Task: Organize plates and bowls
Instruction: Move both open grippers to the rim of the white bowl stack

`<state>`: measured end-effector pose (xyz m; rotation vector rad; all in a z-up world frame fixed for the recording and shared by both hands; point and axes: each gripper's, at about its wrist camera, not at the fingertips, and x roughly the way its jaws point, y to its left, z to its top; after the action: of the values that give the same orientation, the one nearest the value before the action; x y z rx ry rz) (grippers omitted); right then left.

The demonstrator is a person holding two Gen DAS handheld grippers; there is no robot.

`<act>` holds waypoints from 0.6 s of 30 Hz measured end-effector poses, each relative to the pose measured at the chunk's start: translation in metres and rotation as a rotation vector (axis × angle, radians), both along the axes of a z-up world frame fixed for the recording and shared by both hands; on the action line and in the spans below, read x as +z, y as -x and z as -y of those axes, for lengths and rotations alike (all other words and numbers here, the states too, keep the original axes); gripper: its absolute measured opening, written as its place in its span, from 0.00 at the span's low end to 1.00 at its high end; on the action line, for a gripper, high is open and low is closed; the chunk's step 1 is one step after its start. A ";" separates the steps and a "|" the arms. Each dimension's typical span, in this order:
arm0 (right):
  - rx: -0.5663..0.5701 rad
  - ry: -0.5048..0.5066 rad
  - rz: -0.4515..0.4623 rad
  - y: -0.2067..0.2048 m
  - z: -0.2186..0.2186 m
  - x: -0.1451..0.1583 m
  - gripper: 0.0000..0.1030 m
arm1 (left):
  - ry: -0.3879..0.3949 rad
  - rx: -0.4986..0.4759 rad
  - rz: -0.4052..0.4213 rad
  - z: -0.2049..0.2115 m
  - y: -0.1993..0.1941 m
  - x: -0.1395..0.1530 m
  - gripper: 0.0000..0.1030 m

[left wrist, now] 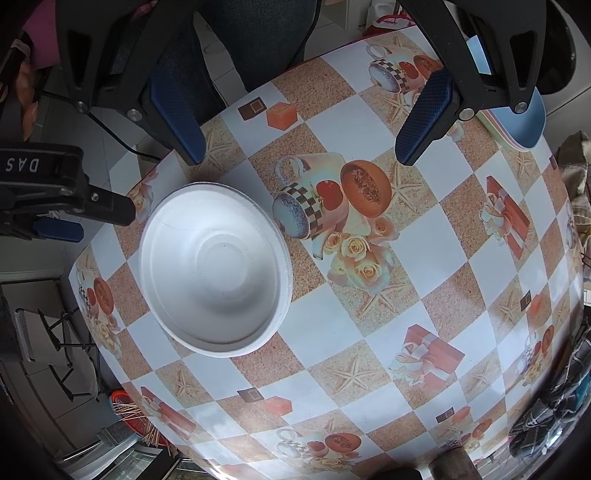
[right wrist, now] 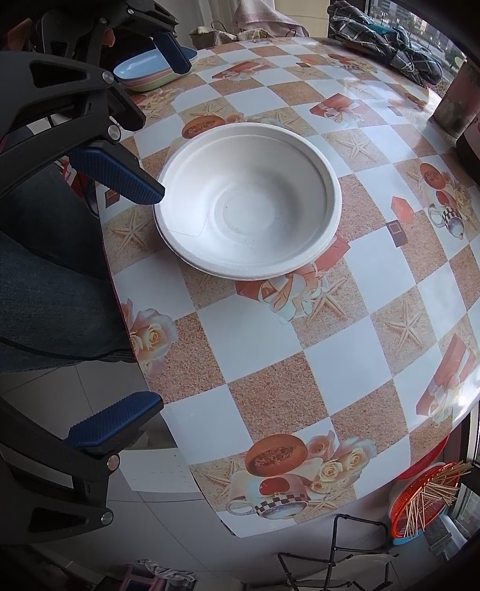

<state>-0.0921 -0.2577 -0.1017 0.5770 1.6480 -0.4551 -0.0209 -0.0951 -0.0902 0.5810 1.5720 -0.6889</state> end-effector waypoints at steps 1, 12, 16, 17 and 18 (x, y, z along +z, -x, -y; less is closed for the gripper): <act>-0.003 -0.002 -0.001 0.000 0.001 -0.001 0.99 | 0.002 -0.003 0.005 0.002 0.000 0.000 1.00; 0.010 0.048 -0.038 -0.010 0.022 -0.018 0.99 | -0.005 0.044 0.030 0.035 -0.016 -0.023 1.00; 0.034 0.042 -0.054 -0.015 0.027 -0.028 0.99 | -0.025 0.106 0.034 0.034 -0.023 -0.037 1.00; 0.044 0.039 -0.053 -0.019 0.026 -0.031 0.99 | -0.026 0.124 0.033 0.033 -0.025 -0.040 1.00; 0.057 0.040 -0.053 -0.023 0.027 -0.033 0.99 | -0.029 0.141 0.030 0.032 -0.027 -0.043 1.00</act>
<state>-0.0692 -0.2845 -0.1352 0.4909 1.6979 -0.4637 0.0066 -0.1272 -0.1336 0.4942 1.5810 -0.5500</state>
